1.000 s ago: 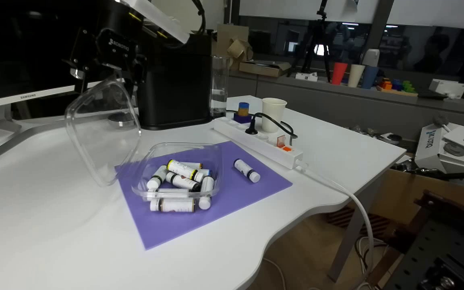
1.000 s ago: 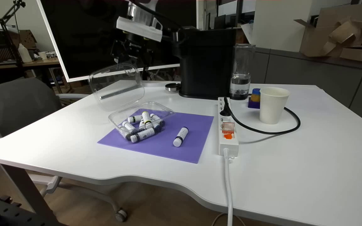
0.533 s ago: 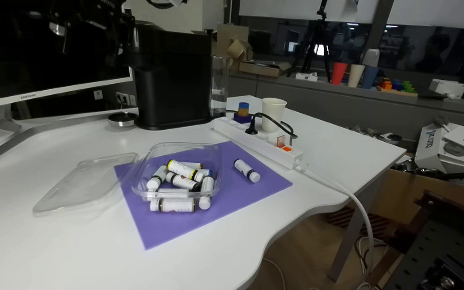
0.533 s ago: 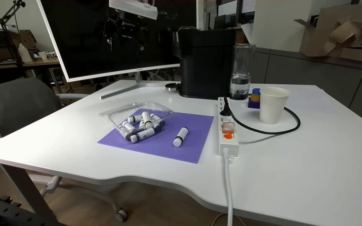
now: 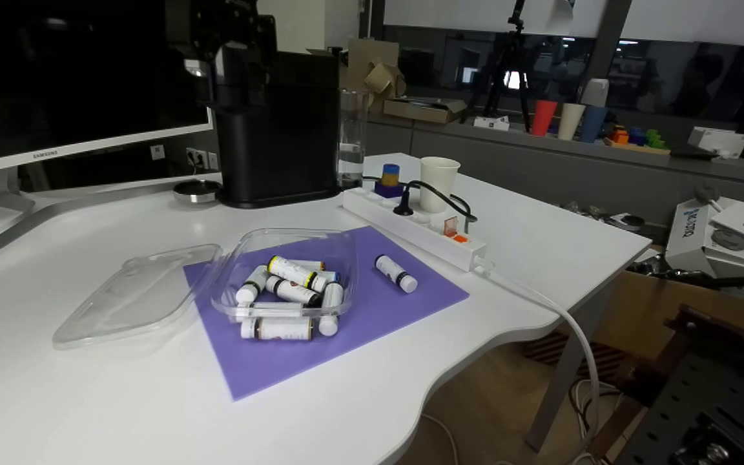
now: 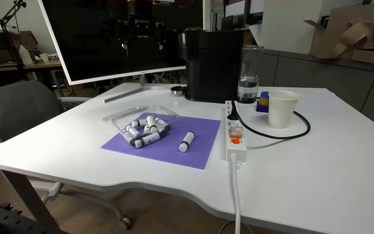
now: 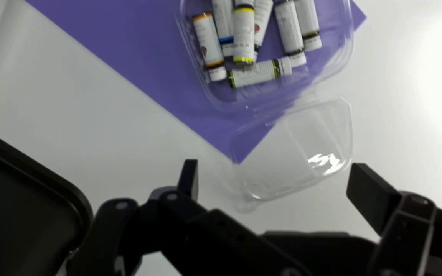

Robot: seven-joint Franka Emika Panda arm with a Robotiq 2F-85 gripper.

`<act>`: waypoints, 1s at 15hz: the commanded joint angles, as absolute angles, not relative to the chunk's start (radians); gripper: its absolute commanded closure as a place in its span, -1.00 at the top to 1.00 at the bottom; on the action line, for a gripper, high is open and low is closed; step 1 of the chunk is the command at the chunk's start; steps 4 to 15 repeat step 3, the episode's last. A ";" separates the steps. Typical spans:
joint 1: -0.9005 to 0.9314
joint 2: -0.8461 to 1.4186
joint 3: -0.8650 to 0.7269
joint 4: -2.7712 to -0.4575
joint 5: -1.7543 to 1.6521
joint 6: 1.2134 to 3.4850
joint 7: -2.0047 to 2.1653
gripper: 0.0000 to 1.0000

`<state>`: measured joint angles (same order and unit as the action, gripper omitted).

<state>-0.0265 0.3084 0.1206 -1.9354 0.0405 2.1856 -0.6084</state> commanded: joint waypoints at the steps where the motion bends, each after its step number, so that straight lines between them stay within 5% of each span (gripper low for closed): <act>1: -0.013 0.251 0.066 -2.015 -0.116 2.145 -0.557 1.00; 15: -0.025 0.244 0.049 -2.047 -0.166 2.107 -0.575 1.00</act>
